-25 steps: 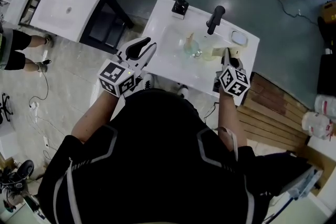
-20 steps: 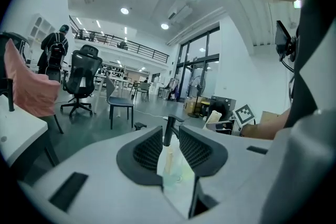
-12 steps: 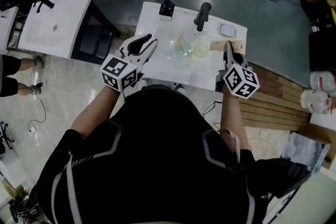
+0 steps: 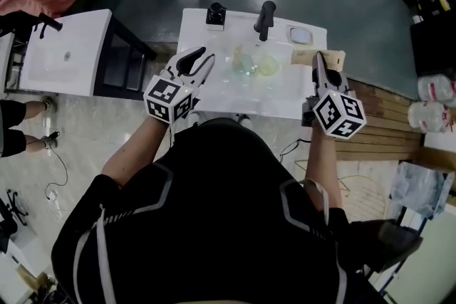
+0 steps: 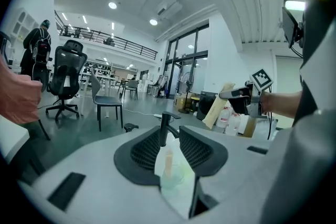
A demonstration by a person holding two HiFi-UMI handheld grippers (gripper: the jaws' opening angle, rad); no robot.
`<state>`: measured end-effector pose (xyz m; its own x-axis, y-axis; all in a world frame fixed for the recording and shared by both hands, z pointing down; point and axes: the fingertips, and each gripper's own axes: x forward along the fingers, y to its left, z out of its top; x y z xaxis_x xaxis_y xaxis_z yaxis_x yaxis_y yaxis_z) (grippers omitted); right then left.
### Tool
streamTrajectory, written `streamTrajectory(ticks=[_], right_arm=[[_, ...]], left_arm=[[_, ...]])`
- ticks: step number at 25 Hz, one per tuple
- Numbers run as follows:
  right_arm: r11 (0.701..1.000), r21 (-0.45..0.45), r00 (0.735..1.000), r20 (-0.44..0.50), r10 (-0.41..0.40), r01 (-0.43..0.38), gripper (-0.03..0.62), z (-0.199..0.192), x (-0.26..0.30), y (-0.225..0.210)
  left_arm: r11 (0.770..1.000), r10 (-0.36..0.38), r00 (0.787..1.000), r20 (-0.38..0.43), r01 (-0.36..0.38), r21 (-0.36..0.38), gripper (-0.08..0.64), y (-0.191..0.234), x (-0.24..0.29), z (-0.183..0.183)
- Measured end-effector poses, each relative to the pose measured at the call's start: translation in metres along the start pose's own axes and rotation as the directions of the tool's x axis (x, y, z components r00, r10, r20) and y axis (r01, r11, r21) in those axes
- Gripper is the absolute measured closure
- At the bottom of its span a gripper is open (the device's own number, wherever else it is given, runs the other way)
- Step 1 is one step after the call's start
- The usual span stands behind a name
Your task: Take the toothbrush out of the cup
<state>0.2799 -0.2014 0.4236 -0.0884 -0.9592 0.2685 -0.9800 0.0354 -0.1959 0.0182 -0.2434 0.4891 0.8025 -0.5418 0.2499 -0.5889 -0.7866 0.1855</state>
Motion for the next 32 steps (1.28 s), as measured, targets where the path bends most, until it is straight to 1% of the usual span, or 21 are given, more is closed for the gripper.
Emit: streamTrajectory(ticks=[3,6,9,13,19,22,25,27,29,32], right_arm=[[1.0,0.002,1.0,0.005,-0.006,0.006,0.56,0.003,-0.006,-0.001],[1.0,0.002,1.0,0.018,-0.009,0.009,0.56,0.006,-0.012,-0.002],[1.0,-0.006,1.0,0.025,-0.016,0.016,0.558,0.01,-0.016,-0.003],[0.999,-0.012,0.999,0.03,-0.029,0.03,0.558,0.014,-0.024,-0.004],[0.998,-0.014,0.998,0.023,-0.06,0.06,0.558,0.011,-0.038,-0.007],[0.996,-0.022,0.996,0.008,-0.087,0.087,0.558,0.006,-0.046,-0.009],[0.994,-0.022,0.994,0.003,-0.11,0.11,0.558,0.003,-0.054,-0.01],[0.992,-0.026,0.993,0.008,-0.119,0.12,0.558,0.003,-0.059,-0.01],[0.991,-0.028,0.991,0.014,-0.131,0.132,0.558,0.002,-0.065,-0.009],[0.987,-0.014,0.987,0.013,-0.162,0.163,0.558,-0.005,-0.073,-0.012]], left_arm=[[1.0,-0.007,1.0,-0.028,0.007,-0.011,0.434,0.001,0.007,-0.007],[1.0,-0.02,0.999,-0.05,0.02,0.003,0.417,-0.001,0.017,-0.013],[1.0,-0.014,0.998,-0.066,0.014,0.003,0.4,-0.002,0.025,-0.018],[1.0,-0.027,0.994,-0.103,0.026,-0.014,0.397,-0.005,0.035,-0.034],[0.998,-0.061,0.982,-0.182,0.06,-0.008,0.397,-0.008,0.057,-0.07],[0.998,-0.065,0.976,-0.21,0.069,0.012,0.397,-0.013,0.066,-0.084],[0.998,-0.051,0.968,-0.245,0.056,0.013,0.397,-0.011,0.079,-0.101],[0.999,-0.032,0.964,-0.264,0.032,-0.005,0.397,-0.007,0.088,-0.113],[0.999,-0.024,0.962,-0.272,0.017,-0.027,0.397,-0.003,0.095,-0.12],[0.999,-0.02,0.96,-0.278,0.012,-0.029,0.397,0.0,0.103,-0.127]])
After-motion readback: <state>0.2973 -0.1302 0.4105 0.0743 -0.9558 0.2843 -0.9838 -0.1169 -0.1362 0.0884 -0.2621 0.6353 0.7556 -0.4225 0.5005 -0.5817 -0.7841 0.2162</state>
